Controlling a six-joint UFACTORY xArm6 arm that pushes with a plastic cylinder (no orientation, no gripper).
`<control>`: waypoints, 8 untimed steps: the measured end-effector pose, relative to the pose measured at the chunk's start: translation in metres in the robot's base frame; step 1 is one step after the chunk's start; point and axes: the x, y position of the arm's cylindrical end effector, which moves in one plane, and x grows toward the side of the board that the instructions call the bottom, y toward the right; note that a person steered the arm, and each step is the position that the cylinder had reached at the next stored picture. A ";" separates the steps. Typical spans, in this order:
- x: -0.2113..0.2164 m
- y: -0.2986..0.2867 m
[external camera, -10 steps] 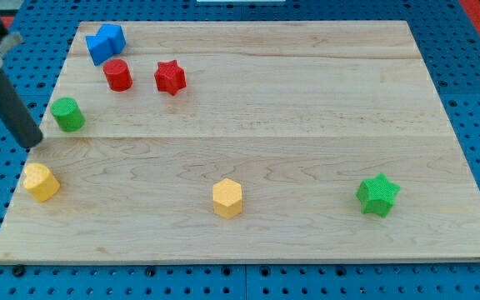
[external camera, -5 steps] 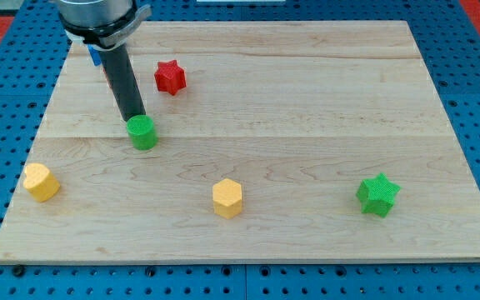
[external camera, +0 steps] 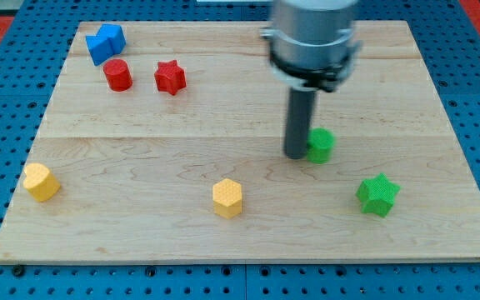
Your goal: Move the green circle towards the green star
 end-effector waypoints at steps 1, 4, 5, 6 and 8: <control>-0.029 -0.030; -0.014 0.092; -0.047 0.062; -0.062 0.060; -0.009 0.085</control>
